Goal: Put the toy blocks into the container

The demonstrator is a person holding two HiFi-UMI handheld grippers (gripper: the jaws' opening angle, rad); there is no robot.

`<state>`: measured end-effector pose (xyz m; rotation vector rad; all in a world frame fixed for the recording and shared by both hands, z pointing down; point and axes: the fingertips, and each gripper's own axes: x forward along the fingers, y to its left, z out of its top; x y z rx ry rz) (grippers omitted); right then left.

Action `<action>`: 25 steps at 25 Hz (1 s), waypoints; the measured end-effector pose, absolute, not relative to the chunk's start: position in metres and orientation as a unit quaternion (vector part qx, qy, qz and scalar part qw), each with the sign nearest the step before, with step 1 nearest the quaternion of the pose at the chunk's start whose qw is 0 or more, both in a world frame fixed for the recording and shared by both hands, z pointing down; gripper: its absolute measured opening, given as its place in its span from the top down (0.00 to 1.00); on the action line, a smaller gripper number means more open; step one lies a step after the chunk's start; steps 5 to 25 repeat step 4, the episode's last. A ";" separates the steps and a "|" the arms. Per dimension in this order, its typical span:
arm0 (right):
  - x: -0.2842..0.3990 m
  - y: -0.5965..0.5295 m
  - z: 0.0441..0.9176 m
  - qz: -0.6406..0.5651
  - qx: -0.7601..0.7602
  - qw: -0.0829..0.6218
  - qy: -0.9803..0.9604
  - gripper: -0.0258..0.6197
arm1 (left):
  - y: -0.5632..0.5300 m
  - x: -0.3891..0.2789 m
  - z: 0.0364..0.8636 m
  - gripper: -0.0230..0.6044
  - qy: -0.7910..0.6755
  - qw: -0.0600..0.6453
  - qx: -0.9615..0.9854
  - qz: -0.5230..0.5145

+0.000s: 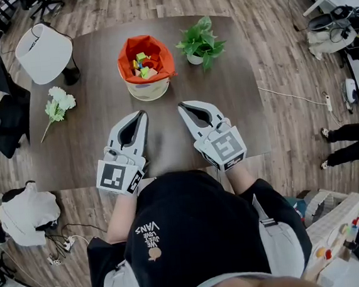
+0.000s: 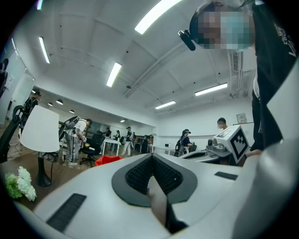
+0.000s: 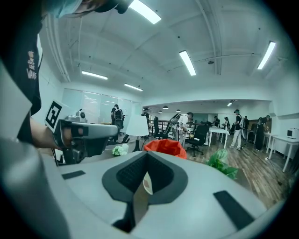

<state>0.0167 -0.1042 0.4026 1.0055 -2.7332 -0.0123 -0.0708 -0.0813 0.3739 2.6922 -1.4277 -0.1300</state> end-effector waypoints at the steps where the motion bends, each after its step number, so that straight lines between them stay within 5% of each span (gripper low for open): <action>1: 0.017 -0.104 0.402 -0.004 0.343 0.114 -0.932 0.93 | -0.081 -0.070 0.373 0.95 -0.468 0.046 0.882 -0.043; 25: 0.018 -0.105 0.400 -0.005 0.341 0.114 -0.933 0.93 | -0.082 -0.069 0.372 0.95 -0.468 0.046 0.881 -0.042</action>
